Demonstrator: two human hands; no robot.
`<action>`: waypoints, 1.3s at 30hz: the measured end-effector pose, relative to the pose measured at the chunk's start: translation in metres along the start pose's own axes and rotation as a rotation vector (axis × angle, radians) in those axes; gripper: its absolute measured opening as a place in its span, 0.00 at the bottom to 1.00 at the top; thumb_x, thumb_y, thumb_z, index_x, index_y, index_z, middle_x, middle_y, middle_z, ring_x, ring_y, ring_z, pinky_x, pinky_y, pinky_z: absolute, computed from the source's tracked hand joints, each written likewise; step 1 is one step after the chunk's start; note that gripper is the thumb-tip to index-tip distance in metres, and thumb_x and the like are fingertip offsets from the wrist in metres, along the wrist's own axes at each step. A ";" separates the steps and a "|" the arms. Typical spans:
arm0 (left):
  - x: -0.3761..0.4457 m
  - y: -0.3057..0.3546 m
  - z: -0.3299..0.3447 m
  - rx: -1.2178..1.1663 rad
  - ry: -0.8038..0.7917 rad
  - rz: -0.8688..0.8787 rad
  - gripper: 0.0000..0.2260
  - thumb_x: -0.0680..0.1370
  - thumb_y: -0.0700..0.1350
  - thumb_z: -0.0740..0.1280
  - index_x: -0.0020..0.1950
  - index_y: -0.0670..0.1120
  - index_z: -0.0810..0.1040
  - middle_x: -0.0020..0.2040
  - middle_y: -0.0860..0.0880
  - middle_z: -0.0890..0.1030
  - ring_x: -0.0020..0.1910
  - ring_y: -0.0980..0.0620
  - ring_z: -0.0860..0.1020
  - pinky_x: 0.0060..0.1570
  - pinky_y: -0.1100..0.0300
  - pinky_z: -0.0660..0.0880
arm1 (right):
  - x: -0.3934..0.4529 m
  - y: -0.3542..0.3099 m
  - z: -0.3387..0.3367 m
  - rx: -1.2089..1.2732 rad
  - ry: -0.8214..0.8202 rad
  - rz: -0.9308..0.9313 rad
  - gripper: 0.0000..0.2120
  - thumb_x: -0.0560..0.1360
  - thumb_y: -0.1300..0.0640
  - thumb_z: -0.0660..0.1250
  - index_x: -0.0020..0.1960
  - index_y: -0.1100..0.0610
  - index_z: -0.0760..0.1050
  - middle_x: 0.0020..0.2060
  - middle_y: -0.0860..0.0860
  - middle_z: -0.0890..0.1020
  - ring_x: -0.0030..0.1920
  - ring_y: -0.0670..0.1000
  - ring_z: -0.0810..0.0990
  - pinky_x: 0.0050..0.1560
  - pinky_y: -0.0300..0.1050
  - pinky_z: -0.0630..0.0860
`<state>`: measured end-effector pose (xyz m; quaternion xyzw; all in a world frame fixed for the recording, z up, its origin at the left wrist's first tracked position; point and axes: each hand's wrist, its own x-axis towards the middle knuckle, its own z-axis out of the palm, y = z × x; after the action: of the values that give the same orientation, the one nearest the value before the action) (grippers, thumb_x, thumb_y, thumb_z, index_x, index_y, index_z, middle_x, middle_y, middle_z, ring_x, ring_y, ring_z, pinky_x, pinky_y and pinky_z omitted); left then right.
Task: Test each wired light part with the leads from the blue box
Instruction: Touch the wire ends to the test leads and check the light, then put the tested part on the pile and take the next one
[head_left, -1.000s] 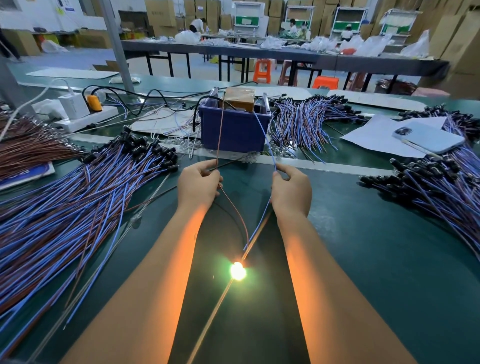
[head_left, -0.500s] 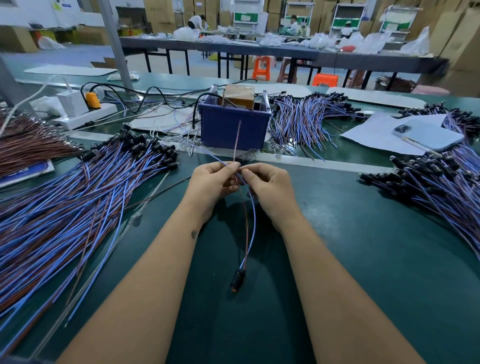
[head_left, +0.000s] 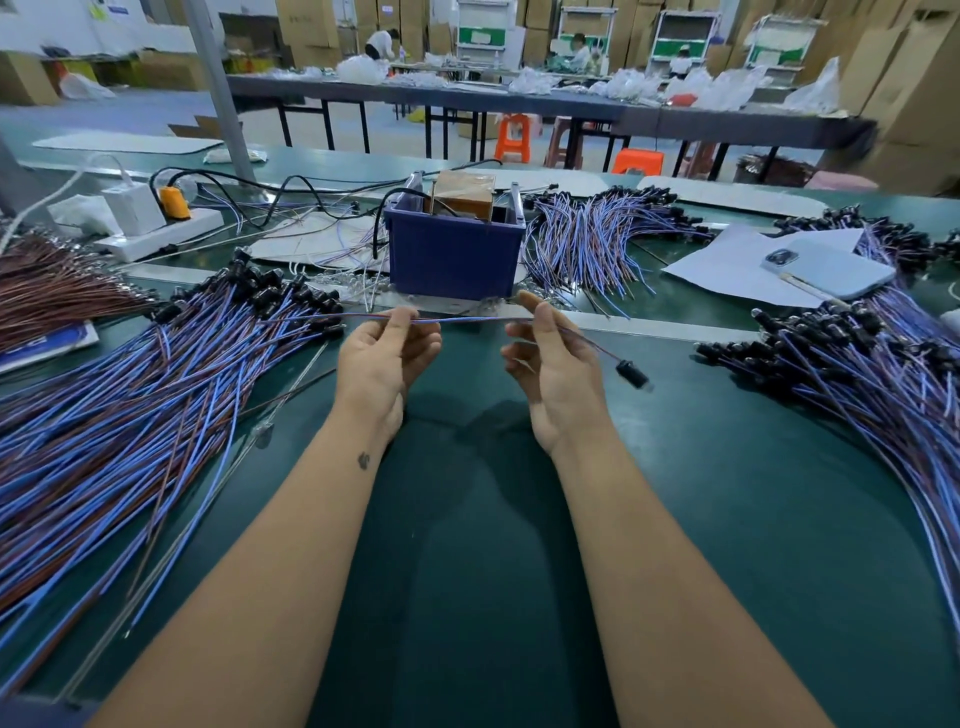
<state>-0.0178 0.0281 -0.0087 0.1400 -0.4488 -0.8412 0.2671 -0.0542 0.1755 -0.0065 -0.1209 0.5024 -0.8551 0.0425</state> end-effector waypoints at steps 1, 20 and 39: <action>-0.001 0.000 -0.002 0.044 -0.001 0.026 0.09 0.82 0.41 0.62 0.43 0.43 0.76 0.31 0.50 0.83 0.29 0.57 0.80 0.32 0.66 0.78 | -0.001 -0.002 -0.002 0.015 0.047 0.011 0.11 0.82 0.54 0.58 0.50 0.54 0.80 0.38 0.48 0.79 0.33 0.45 0.76 0.35 0.36 0.74; -0.174 -0.079 0.185 1.076 -1.157 0.801 0.16 0.78 0.42 0.67 0.65 0.49 0.79 0.59 0.50 0.81 0.57 0.48 0.77 0.51 0.57 0.73 | 0.007 -0.180 -0.201 -1.556 0.298 -0.121 0.10 0.79 0.49 0.62 0.45 0.54 0.75 0.42 0.54 0.79 0.42 0.55 0.76 0.40 0.48 0.68; -0.105 -0.065 0.107 1.390 -1.084 0.553 0.10 0.77 0.41 0.64 0.54 0.45 0.82 0.52 0.45 0.81 0.52 0.43 0.76 0.50 0.49 0.74 | 0.004 -0.079 -0.101 -1.644 0.111 -0.154 0.13 0.78 0.54 0.61 0.60 0.56 0.76 0.57 0.58 0.76 0.61 0.59 0.70 0.60 0.51 0.67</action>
<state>-0.0042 0.1906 -0.0037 -0.2562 -0.9340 -0.2397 0.0677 -0.0796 0.2997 0.0157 -0.1051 0.9592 -0.2201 -0.1432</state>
